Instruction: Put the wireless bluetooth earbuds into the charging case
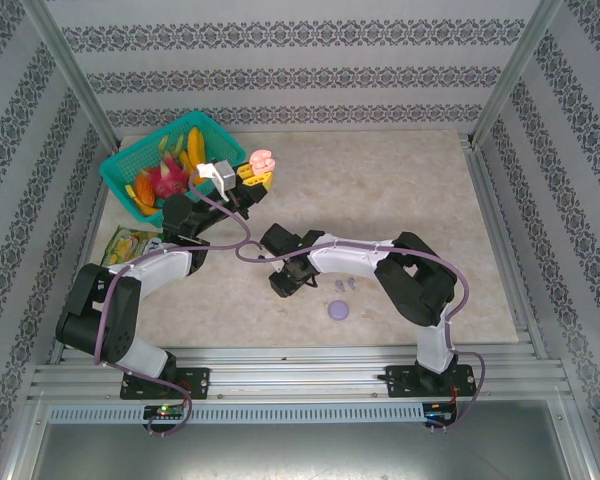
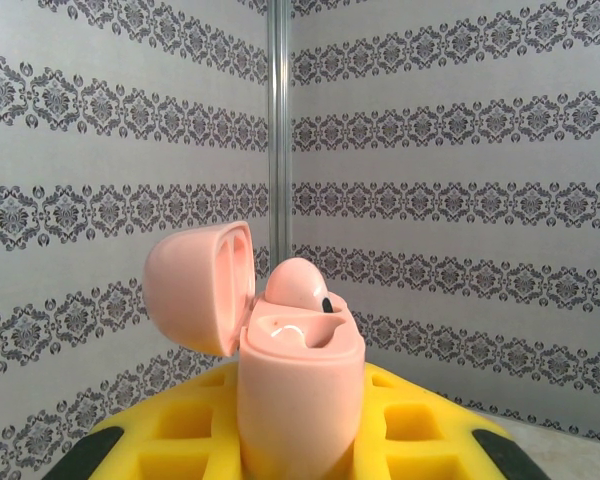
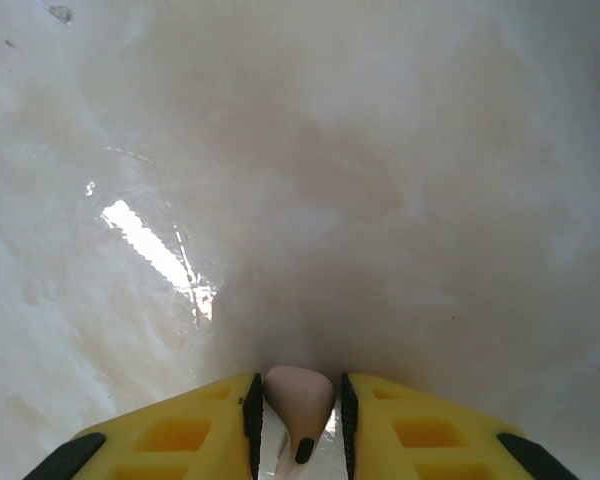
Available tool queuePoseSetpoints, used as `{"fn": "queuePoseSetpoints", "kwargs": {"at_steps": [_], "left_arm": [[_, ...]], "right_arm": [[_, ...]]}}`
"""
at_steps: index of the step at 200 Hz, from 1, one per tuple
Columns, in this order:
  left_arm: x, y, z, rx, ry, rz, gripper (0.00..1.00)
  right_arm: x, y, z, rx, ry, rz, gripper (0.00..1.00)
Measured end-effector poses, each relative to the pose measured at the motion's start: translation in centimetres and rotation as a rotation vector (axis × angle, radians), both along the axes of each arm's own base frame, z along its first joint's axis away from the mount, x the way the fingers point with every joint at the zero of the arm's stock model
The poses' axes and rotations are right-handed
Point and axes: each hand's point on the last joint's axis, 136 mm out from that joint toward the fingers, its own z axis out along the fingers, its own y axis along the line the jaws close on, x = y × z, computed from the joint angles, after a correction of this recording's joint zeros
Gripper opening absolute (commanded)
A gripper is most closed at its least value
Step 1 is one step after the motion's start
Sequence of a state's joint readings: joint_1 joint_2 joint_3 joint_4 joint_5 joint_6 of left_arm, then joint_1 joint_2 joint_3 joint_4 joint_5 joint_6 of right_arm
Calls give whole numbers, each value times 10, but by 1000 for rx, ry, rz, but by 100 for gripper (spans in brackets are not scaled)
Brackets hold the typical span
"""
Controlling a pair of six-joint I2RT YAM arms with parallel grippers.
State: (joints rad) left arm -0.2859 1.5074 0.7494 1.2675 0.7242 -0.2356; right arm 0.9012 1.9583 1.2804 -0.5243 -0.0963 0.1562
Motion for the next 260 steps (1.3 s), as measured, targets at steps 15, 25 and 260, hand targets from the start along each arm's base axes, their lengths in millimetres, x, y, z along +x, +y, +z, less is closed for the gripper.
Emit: {"fn": "queuePoseSetpoints", "kwargs": {"at_steps": [15,25,260], "left_arm": [[0,0,0,0,0,0,0],[0,0,0,0,0,0,0],[1,0,-1,-2,8,-2,0]], "right_arm": [[0,0,0,-2,-2,-1,25],[1,0,0,-2,-3,-1,24],[21,-57,73,175,-185,-225,15]]}}
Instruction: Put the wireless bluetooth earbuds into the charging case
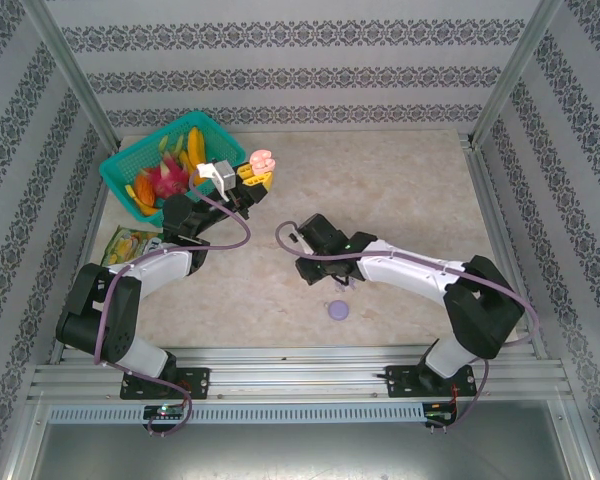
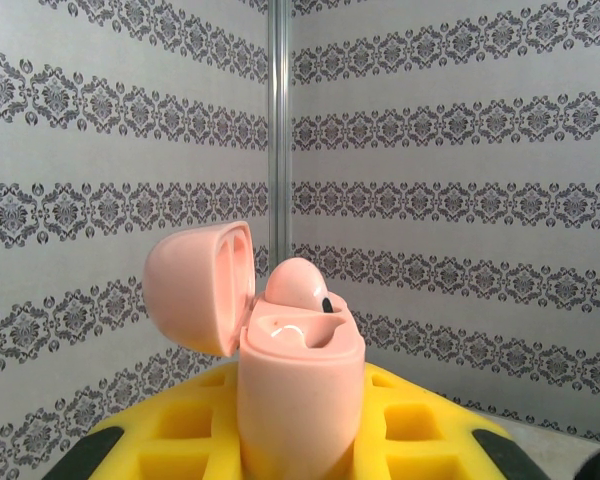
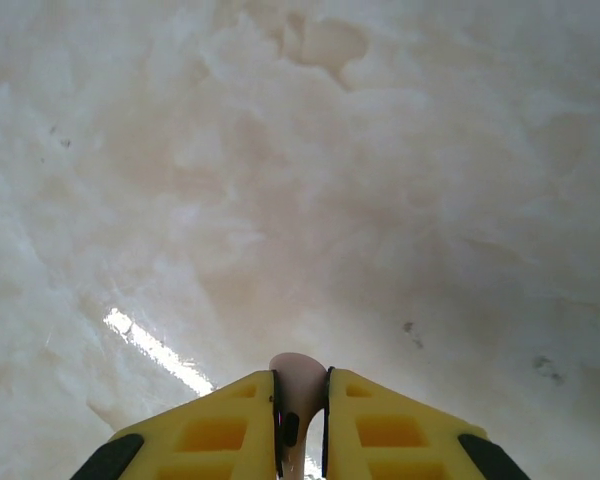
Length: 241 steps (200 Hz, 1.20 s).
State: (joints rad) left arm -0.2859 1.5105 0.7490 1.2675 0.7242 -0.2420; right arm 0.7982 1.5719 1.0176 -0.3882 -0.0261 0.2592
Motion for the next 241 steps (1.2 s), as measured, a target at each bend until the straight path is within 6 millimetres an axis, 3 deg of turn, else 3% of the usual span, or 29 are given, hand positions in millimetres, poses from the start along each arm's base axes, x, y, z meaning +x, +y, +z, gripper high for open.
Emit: {"fn": "queuePoseSetpoints", "kwargs": {"at_steps": [32,89,122,210,241], "left_arm": [[1,0,-2,-1,9,-2,0],[3,-1,-5,1,17,-2,0],[3,-1,-5,1,16,-2,0],[3,-1,-5,1,17,-2,0],[3,-1,-6,1,18,-2,0]], "right_arm": [[10,-3,-3,9,-7,-24,14],[18,-1,-49,-41,43,-34,13],[20,-3,-60,-49,58,-40,14],[18,-2,-68,-49,80,-42,46],[16,-4,-69,-64,99,-53,48]]}}
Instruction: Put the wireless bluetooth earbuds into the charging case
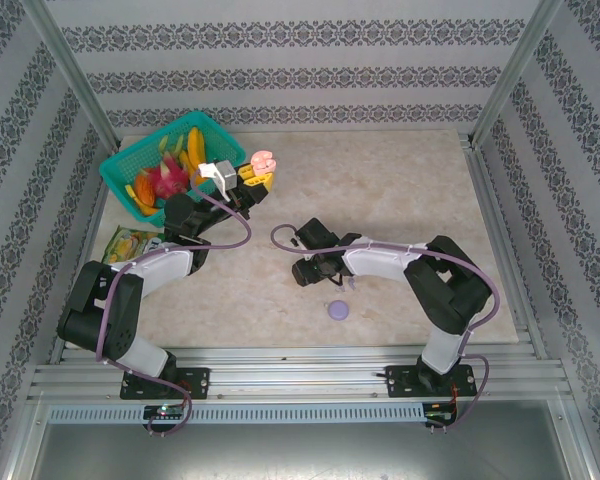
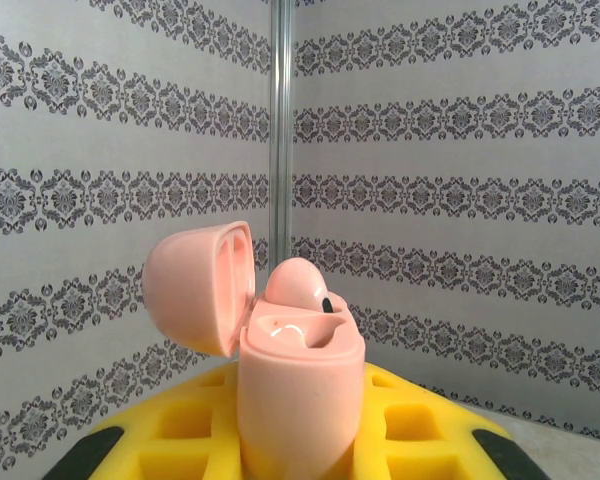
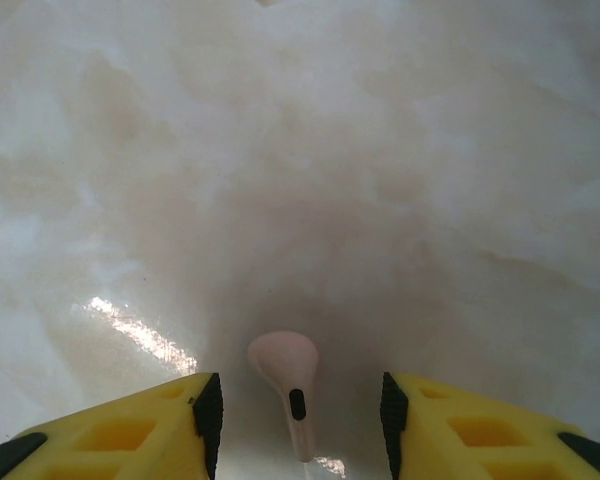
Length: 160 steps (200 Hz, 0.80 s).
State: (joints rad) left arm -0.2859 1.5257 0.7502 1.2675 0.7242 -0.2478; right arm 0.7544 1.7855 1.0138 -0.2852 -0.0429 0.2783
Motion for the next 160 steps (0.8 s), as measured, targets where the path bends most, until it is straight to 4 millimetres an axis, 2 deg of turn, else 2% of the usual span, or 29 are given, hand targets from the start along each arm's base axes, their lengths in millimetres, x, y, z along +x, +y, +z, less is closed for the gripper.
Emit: {"fn": "queuePoseSetpoints", "kwargs": {"at_steps": [59,96,160], "left_arm": [[0,0,0,-2,3,-1,0],[0,0,-1,-2,4,0,0],[1,0,0,-5,7,1,0]], "right_arm": [[8,2,2,-15,28,-84,48],[6,8,-5,-63,35,-101,48],[7,7,-6,-117,22,-125,41]]}}
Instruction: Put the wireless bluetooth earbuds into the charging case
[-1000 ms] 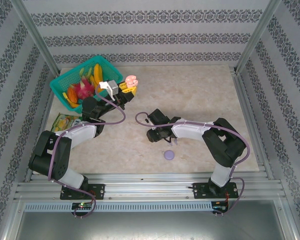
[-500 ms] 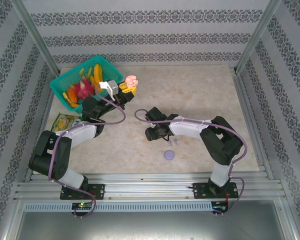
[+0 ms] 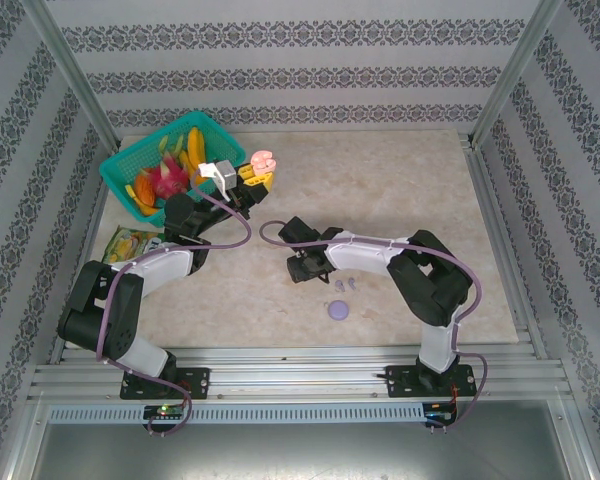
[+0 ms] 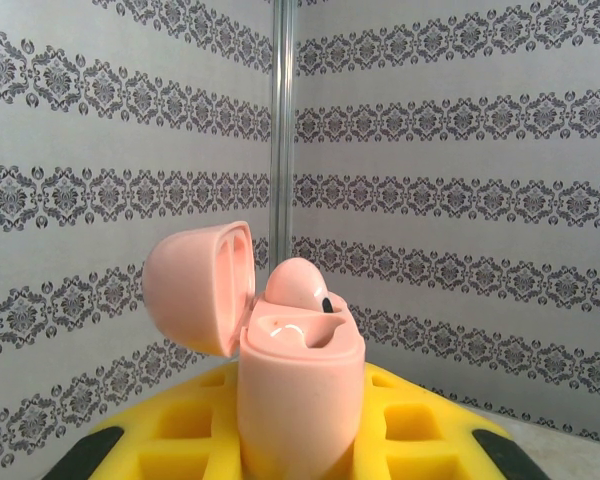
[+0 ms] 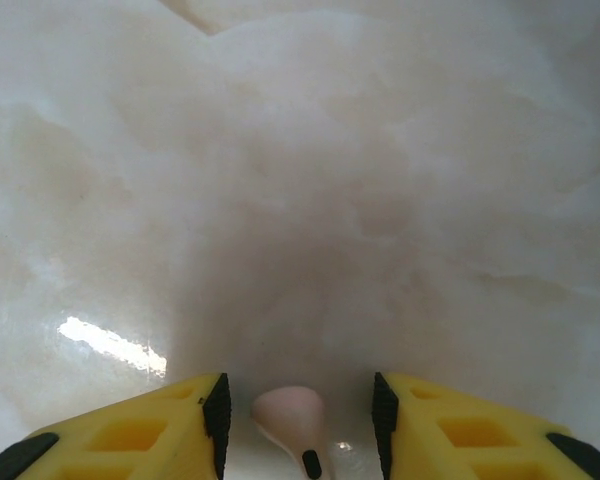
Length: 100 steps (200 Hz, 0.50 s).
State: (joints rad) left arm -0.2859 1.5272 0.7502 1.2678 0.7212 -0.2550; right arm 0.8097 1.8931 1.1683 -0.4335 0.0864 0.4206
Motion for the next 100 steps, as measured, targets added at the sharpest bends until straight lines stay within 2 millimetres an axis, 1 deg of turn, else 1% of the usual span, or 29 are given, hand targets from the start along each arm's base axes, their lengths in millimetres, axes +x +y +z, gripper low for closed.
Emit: {"fn": "queuePoseSetpoints", "kwargs": {"at_steps": [24,100], "left_arm": [[0,0,0,0,0,0,0],[0,0,0,-4,6,-2,0]], "right_arm": [[1,-1,0,-11,2,-3,37],[0,-2,-1,-32,-4,-4,33]]}}
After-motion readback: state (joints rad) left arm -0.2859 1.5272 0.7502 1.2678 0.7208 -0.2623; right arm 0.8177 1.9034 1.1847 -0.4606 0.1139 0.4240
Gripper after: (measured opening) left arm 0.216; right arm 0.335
